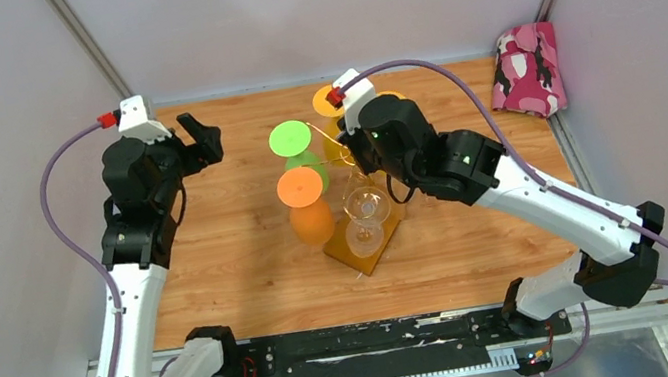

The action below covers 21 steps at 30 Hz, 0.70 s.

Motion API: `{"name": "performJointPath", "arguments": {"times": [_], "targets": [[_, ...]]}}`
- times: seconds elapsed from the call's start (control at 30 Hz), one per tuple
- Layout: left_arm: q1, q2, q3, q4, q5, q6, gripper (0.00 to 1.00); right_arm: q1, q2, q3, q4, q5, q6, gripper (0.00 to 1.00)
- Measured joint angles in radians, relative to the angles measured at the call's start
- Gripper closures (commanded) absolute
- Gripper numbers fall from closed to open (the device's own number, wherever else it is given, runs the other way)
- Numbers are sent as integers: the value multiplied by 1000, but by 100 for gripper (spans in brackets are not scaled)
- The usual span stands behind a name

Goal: Take the wine glass off the wine glass rack

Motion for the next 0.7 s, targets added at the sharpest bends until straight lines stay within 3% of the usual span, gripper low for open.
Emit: {"name": "performJointPath", "arguments": {"times": [0.7], "targets": [[0,42,17,7,-4,16,12,-190,194,200,-13,-217,6,100]]}}
